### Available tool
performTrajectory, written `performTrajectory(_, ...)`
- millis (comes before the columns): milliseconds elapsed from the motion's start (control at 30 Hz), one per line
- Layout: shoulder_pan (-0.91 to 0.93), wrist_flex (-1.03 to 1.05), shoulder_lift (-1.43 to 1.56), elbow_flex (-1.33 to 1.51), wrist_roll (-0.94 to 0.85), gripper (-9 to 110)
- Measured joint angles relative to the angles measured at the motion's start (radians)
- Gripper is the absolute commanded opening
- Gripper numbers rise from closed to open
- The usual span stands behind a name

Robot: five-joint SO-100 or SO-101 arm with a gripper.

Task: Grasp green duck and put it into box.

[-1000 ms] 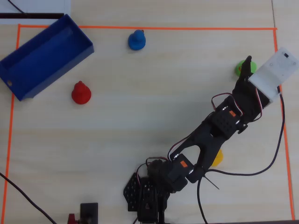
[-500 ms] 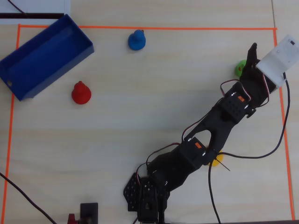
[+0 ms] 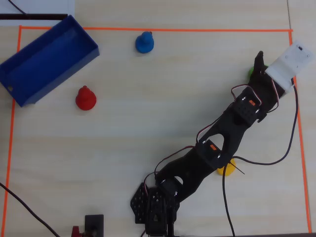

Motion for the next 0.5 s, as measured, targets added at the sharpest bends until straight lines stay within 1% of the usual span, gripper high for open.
performTrajectory(500,0.0,-0.002,-0.137,-0.086,-0.002,39)
